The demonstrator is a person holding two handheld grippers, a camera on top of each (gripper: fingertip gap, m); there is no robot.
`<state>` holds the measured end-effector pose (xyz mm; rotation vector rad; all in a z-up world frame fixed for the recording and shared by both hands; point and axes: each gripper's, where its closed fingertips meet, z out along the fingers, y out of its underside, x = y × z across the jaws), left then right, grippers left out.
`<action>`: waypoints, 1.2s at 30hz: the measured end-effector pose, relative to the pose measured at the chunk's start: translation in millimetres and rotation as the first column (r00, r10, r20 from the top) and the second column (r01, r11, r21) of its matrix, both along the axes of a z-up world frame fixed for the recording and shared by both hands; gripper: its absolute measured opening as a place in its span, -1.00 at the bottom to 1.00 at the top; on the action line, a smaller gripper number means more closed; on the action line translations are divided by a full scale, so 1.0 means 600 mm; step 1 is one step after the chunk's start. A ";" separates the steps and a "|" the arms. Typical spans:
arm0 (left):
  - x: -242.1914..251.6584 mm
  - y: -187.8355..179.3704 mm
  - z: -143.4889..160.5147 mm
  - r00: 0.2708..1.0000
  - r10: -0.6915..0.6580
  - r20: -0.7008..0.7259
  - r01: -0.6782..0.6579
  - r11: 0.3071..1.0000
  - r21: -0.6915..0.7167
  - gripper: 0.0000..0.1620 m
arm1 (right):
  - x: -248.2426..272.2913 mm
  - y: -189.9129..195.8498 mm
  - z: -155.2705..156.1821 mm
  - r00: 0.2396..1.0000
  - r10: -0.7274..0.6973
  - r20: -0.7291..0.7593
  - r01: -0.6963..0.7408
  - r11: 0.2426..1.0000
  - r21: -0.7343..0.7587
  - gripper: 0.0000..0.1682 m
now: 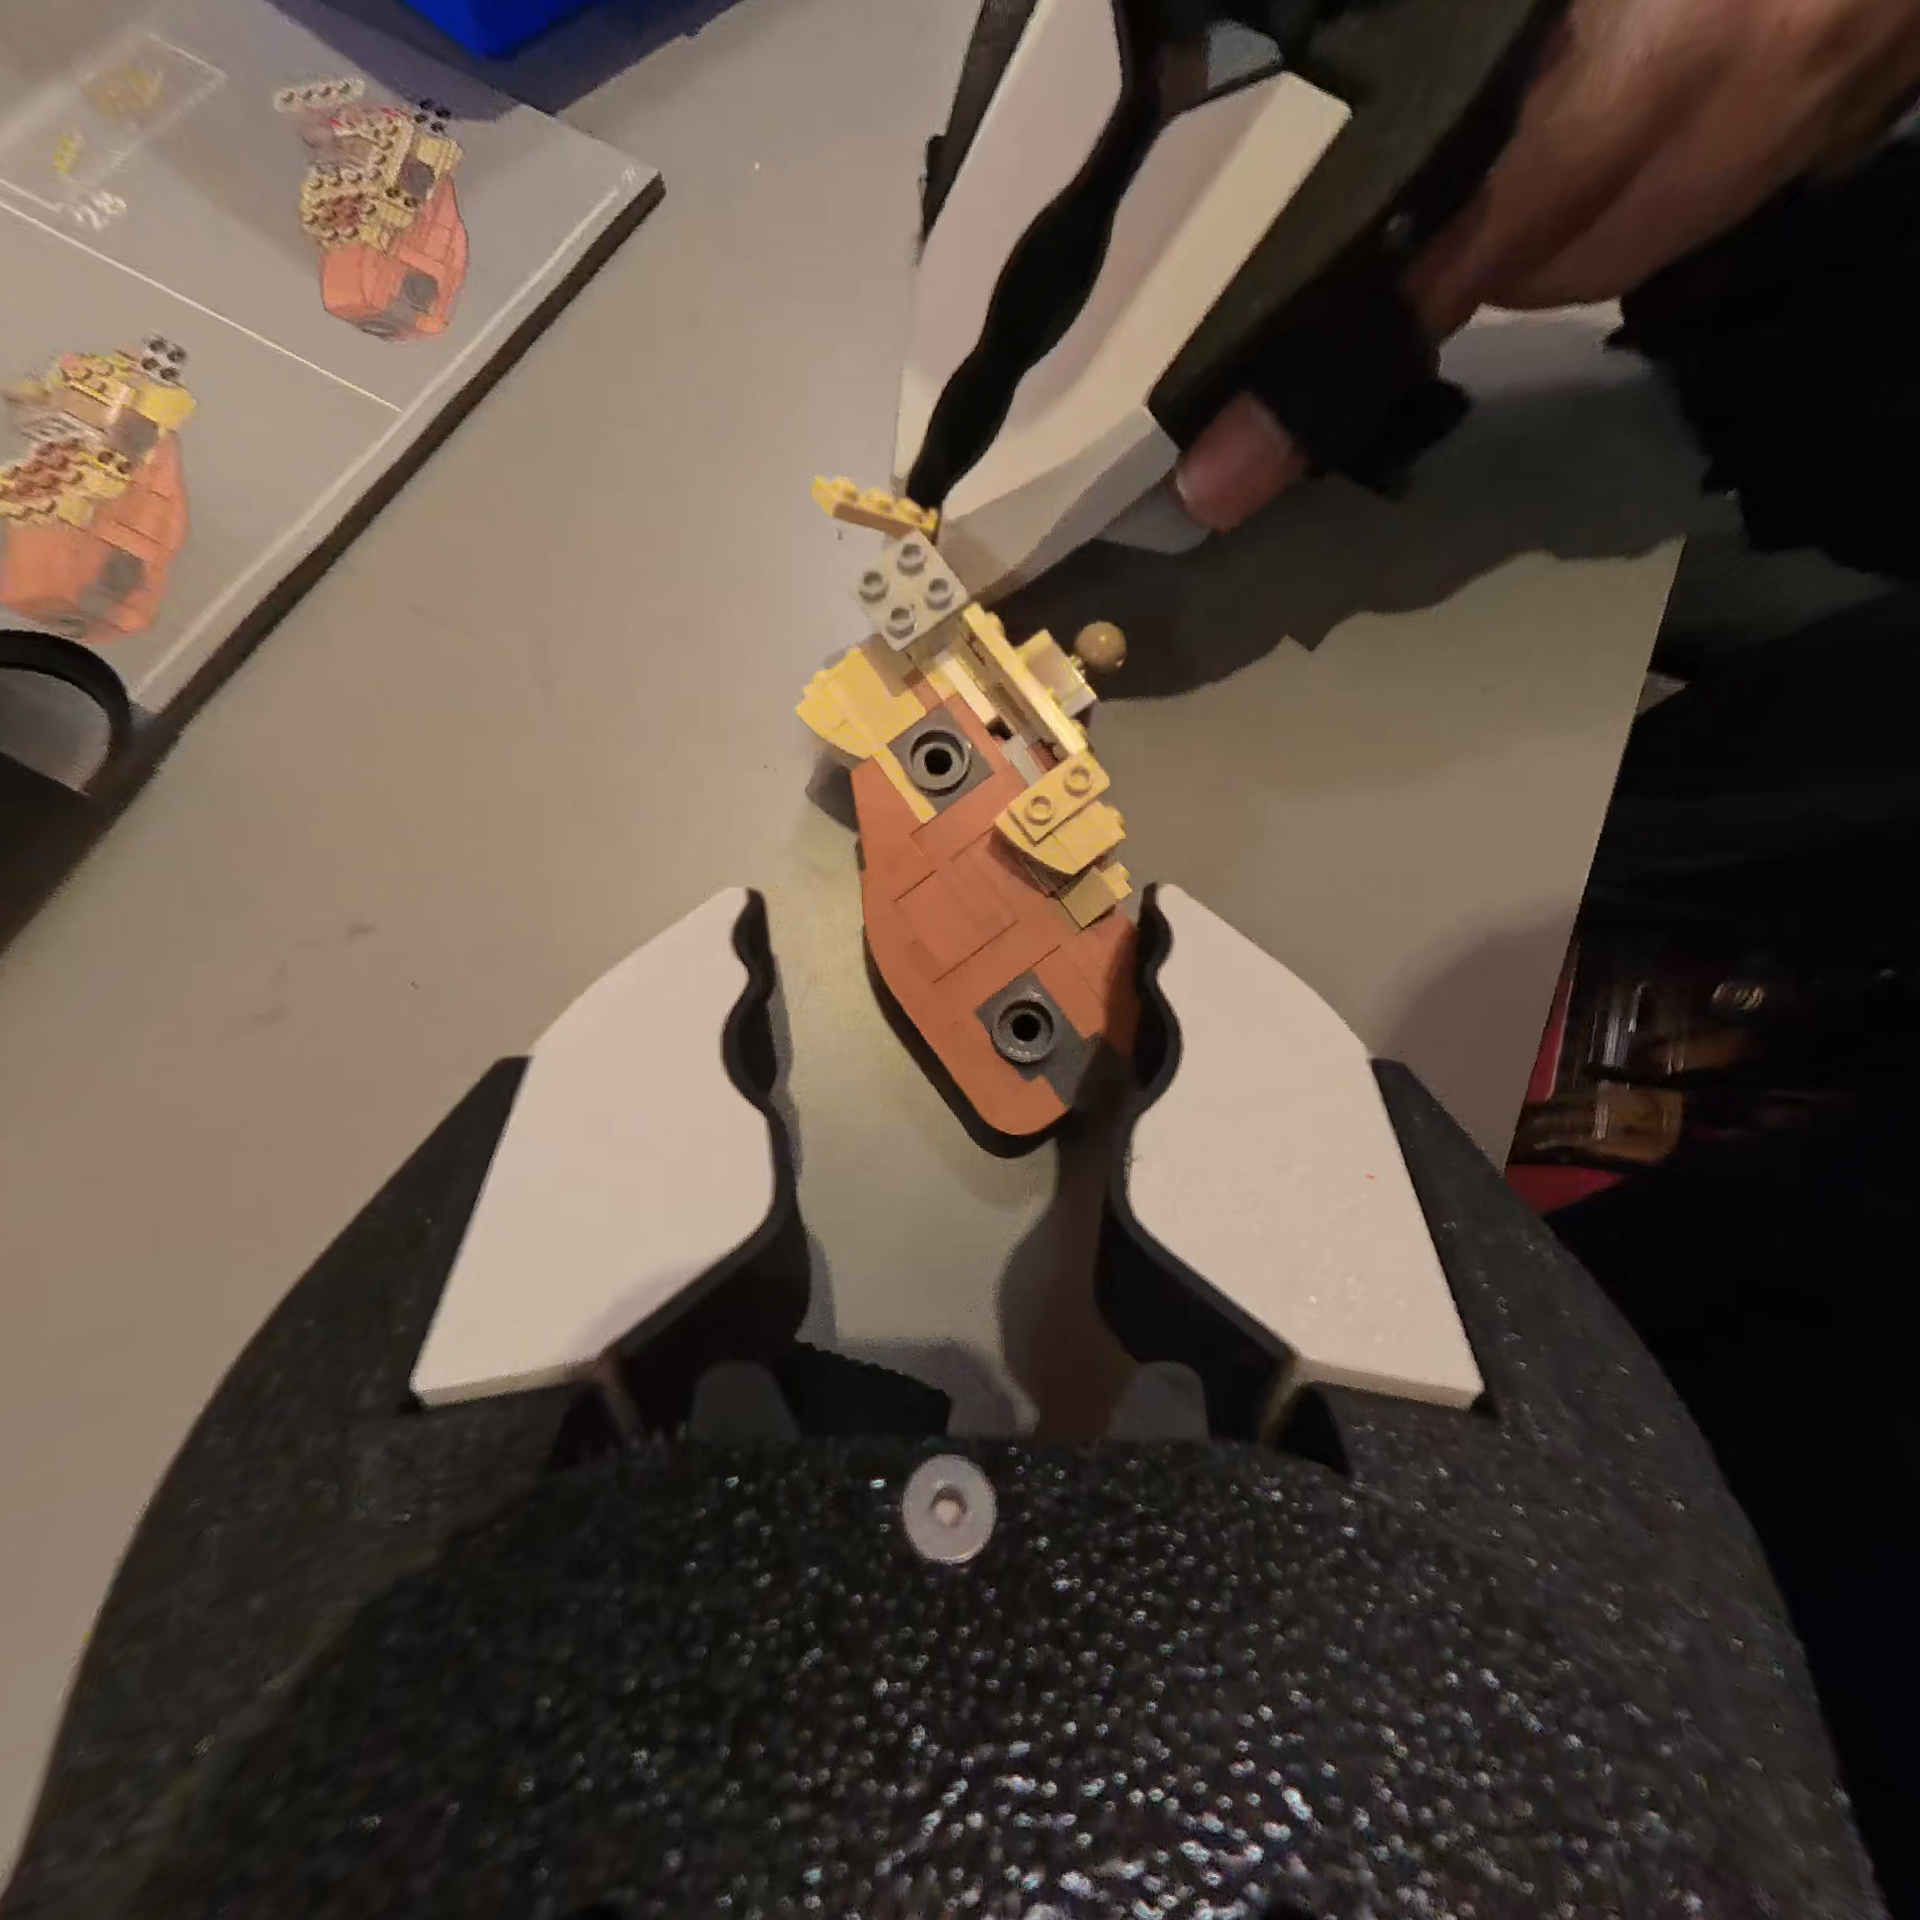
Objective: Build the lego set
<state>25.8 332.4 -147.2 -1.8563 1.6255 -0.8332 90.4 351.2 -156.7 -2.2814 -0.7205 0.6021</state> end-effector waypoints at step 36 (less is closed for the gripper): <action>-0.003 -0.033 0.010 0.946 0.311 0.089 -0.230 0.842 -0.489 -0.35 | -0.007 -0.049 0.021 0.997 0.069 -0.038 -0.071 0.996 -0.052 -0.90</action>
